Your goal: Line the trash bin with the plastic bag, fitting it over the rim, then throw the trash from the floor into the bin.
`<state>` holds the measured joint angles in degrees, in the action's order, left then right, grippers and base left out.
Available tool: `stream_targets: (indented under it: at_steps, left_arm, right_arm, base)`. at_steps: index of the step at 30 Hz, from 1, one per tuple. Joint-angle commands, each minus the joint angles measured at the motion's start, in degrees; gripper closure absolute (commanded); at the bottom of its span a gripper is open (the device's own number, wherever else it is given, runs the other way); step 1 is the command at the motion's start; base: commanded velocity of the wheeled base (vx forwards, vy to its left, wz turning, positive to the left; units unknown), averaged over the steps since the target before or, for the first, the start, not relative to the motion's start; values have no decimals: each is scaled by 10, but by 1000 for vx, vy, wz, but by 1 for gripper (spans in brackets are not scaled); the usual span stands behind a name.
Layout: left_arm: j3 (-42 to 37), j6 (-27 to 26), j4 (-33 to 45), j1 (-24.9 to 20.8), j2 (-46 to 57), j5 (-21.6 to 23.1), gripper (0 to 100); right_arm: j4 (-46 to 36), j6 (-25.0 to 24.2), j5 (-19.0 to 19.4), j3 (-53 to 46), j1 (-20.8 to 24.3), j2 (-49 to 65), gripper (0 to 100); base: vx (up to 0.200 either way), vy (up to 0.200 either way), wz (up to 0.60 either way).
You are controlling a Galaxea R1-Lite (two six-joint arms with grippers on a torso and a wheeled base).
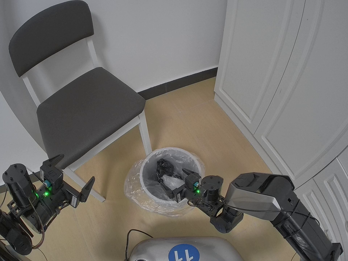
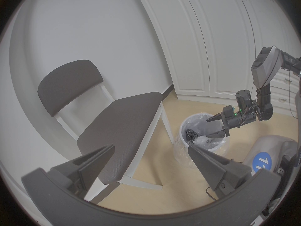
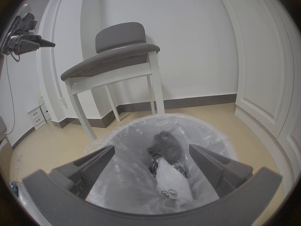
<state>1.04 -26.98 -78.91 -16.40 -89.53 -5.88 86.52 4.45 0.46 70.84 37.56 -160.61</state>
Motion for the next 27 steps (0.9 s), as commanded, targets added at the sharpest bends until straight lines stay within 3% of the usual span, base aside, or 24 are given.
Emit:
stream_targets:
  at_steps: [1, 8, 12, 17, 21, 23, 24, 27]
  left_arm:
    - [-10, 0, 0, 0, -1, 0, 0]
    - [-10, 0, 0, 0, -1, 0, 0]
    - [-10, 0, 0, 0, 0, 0, 0]
    - [-10, 0, 0, 0, 1, 0, 0]
    - [-10, 0, 0, 0, 2, 0, 0]
    - [-10, 0, 0, 0, 2, 0, 0]
    - [-10, 0, 0, 0, 1, 0, 0]
    - [-10, 0, 0, 0, -1, 0, 0]
  right_arm:
    - [1, 6, -2, -4, -1, 0, 0]
    - [7, 6, -4, -25, -7, 52, 0]
    - [-2, 18, -4, -79, -33, 135, 0]
    - [-88, 79, 2, -121, -105, 215, 0]
    - [-151, 101, 15, -108, -165, 221, 0]
    - [-151, 102, 16, -108, -166, 221, 0]
    - [-196, 128, 42, -98, -201, 206, 0]
    - [-242, 166, 65, -97, -224, 188, 0]
  base:
    - [0, 0, 0]
    - [0, 0, 0]
    - [0, 0, 0]
    - [0, 0, 0]
    - [0, 0, 0]
    - [0, 0, 0]
    - [0, 0, 0]
    - [0, 0, 0]
